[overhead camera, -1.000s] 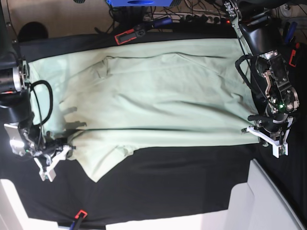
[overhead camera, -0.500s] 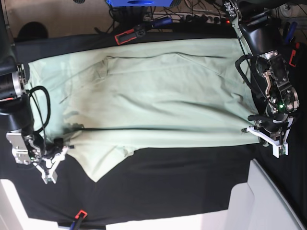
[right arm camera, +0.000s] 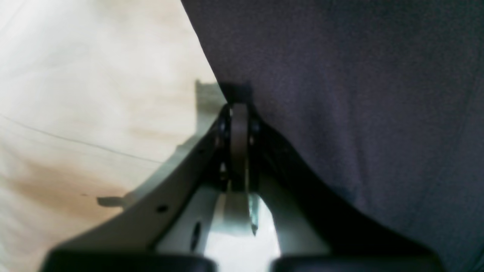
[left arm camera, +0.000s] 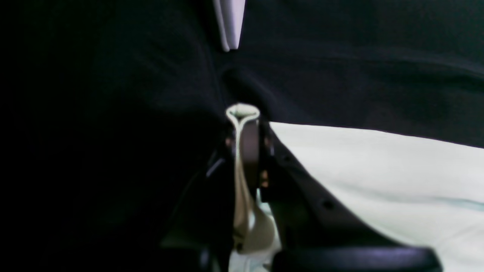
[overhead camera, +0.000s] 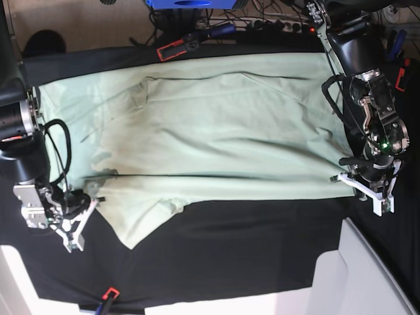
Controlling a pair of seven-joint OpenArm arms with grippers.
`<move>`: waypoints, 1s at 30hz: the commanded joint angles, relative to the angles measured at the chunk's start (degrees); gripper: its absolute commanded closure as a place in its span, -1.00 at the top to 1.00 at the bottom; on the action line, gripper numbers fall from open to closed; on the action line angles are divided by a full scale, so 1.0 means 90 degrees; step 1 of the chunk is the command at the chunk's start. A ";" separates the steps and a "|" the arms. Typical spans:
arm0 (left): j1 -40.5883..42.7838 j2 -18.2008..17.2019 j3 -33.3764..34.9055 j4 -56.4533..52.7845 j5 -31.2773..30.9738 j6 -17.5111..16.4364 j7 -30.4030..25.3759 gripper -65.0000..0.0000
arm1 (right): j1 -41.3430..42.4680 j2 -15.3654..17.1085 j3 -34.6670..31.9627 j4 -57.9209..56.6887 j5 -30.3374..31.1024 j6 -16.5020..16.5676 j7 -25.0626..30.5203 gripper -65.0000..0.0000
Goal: Fold the T-shirt properly
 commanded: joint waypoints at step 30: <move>-0.0125 -0.0089 -0.0012 0.0091 -0.0044 0.0053 -0.0152 -1.00 | 0.0046 -0.0029 0.0052 0.0047 0.0059 -0.0001 -0.0506 -0.18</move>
